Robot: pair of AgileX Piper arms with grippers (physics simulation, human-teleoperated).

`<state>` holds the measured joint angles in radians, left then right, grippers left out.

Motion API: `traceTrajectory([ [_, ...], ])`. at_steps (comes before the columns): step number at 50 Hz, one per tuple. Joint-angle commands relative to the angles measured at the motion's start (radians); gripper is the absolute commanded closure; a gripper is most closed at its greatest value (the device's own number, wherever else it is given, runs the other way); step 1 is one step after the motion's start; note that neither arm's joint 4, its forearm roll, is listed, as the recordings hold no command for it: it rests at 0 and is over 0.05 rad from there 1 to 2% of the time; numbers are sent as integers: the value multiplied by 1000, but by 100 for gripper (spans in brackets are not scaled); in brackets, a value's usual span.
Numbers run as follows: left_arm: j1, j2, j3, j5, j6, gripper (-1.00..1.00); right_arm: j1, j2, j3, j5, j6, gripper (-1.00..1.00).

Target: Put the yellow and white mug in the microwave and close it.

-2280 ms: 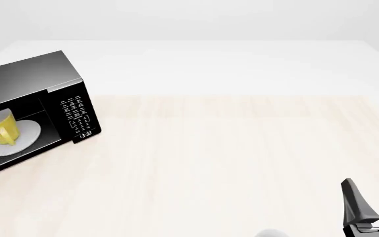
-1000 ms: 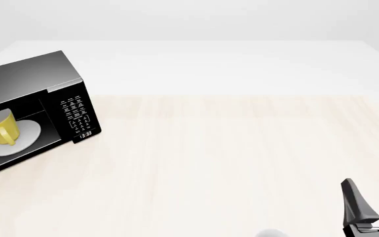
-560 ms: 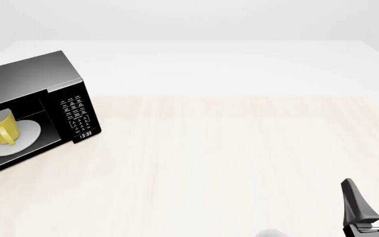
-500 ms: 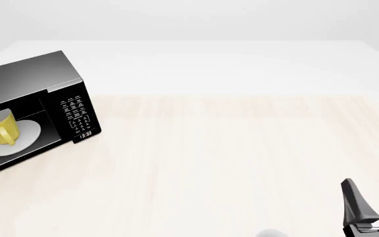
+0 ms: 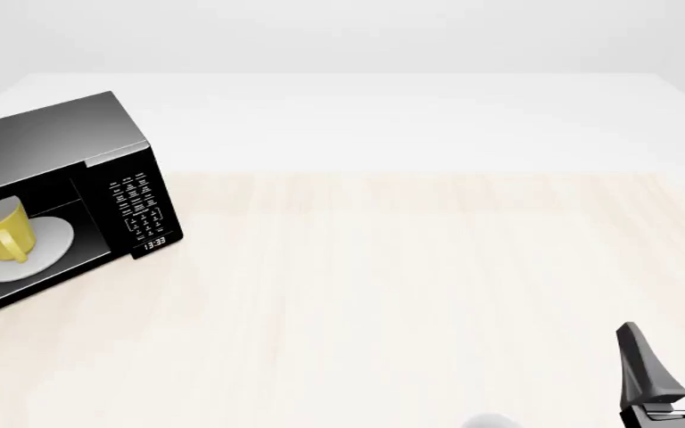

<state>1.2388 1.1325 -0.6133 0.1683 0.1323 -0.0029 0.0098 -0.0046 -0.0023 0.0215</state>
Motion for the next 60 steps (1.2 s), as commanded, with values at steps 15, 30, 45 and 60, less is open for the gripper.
traceTrajectory([
  [15,-99,133,47,-60,11,-100,0,-2,1,0,-4,-100],
  [30,-208,195,28,-55,-49,-100,0,-2,1,0,-4,-100],
  [45,-287,249,17,-53,-85,-100,0,-2,1,0,-4,-100],
  [60,-344,272,22,-56,-107,-100,1,-2,1,0,-4,-100],
])
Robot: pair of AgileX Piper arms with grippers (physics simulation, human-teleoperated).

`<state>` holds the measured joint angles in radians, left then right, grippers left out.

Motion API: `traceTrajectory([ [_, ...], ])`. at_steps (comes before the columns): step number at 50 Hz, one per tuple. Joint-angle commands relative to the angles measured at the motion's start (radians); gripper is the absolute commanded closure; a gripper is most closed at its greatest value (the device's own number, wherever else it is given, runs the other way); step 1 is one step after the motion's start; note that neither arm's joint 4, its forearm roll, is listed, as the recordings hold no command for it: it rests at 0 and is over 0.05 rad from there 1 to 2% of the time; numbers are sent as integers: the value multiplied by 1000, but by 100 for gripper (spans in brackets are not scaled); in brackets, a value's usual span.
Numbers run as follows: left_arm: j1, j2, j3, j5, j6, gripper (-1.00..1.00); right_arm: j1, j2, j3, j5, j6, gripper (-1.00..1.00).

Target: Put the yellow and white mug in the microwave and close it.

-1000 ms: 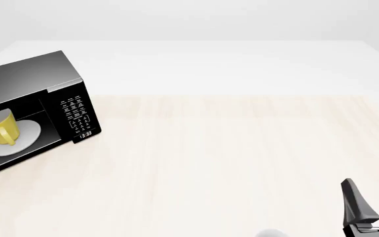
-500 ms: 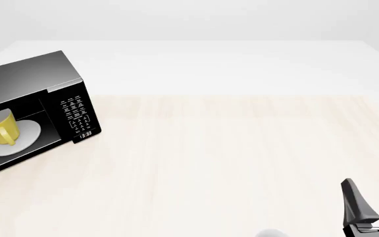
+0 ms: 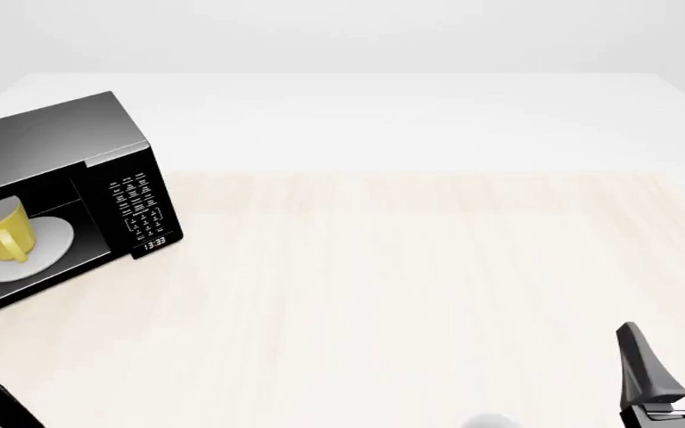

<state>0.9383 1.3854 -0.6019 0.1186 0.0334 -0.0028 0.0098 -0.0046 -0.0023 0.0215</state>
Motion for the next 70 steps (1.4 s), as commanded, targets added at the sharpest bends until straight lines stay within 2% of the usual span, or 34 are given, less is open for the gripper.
traceTrajectory([
  [1,-41,20,13,-11,-5,-100,0,-2,1,0,-4,-100],
  [14,-55,21,29,-29,-3,-100,0,-2,1,0,-4,-100],
  [30,-154,18,33,-26,-48,-100,0,-2,1,0,-4,-100],
  [39,-179,23,33,-31,-58,-100,0,-2,1,0,-4,-100],
  [40,-206,10,34,-37,-64,-100,0,-2,1,0,-4,-100],
  [70,-278,11,15,-57,-99,-100,0,-2,1,0,-4,-100],
])
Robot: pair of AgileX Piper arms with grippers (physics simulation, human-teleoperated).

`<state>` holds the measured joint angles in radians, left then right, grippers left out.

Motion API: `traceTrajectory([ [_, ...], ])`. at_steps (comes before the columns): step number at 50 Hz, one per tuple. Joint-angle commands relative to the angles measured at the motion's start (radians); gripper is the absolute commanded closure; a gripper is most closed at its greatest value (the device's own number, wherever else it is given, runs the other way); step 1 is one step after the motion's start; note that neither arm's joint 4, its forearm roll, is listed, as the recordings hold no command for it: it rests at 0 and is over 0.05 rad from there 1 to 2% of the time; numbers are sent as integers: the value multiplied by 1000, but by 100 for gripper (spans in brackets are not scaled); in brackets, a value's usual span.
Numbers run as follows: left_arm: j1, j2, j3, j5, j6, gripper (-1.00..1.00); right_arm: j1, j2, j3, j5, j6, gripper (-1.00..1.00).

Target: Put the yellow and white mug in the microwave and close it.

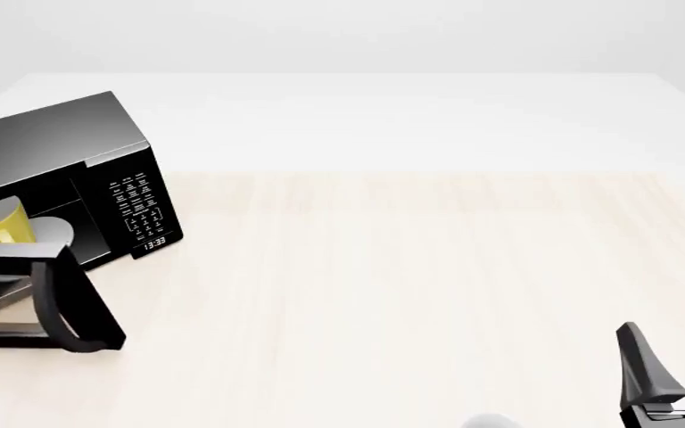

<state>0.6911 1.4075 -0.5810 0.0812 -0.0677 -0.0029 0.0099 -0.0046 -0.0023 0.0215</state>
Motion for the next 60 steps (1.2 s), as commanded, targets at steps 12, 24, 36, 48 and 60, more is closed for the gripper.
traceTrajectory([
  [12,-61,-5,-39,-28,-15,-100,0,-2,1,0,-4,-100],
  [24,-75,1,-65,-41,-18,-100,0,-2,1,0,-4,-100],
  [36,-83,26,-92,-57,-26,-100,0,-2,1,0,-4,-100],
  [48,-94,52,-121,-70,-33,-100,1,-2,1,0,-4,-100],
  [60,-109,92,-148,-85,-44,-100,1,-2,1,0,-4,-100],
])
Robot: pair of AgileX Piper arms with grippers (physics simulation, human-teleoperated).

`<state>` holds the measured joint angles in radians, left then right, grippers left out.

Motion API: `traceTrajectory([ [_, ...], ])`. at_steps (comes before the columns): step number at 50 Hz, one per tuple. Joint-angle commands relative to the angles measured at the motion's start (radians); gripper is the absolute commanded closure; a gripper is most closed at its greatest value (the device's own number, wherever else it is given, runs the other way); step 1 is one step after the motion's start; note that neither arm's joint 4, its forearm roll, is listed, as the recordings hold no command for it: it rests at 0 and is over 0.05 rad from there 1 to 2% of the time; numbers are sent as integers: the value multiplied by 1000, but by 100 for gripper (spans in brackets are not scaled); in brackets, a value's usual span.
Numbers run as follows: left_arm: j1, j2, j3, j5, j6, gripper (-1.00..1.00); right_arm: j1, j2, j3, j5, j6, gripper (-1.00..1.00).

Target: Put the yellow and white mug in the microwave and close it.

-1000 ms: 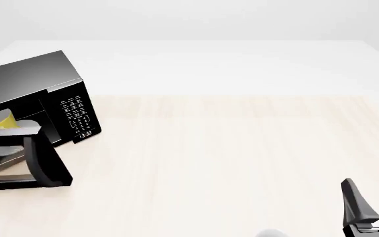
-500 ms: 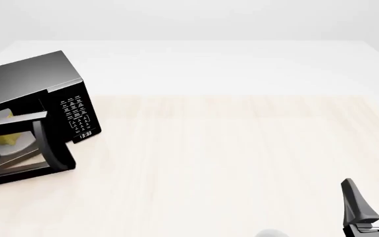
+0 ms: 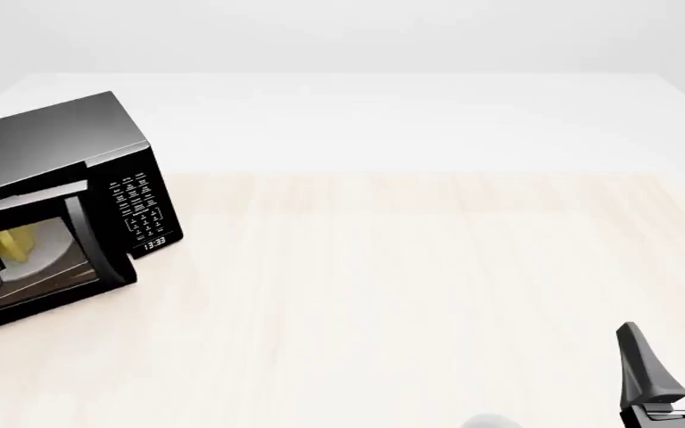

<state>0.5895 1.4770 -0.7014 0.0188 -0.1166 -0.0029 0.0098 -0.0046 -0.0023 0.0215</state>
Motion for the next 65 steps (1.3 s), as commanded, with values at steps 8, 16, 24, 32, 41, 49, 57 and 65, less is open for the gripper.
traceTrajectory([
  [8,-14,33,-47,-23,-1,-100,0,-2,1,0,-4,-100],
  [16,-14,51,-67,-27,-6,-100,1,-2,1,0,-4,-100],
  [24,-12,75,-87,-36,-10,-100,0,-2,1,0,-4,-100],
  [32,32,139,-119,-20,-25,-100,0,-2,1,0,-4,-100],
  [41,39,152,-132,-27,-37,-100,1,-2,1,0,-4,-100],
  [49,36,114,-104,-28,-36,-100,1,-2,1,0,-4,-100],
  [57,26,69,-43,-40,-18,-100,1,-2,1,0,-4,-100],
  [65,21,6,-5,-25,-18,-100,1,-2,1,0,-4,-100],
])
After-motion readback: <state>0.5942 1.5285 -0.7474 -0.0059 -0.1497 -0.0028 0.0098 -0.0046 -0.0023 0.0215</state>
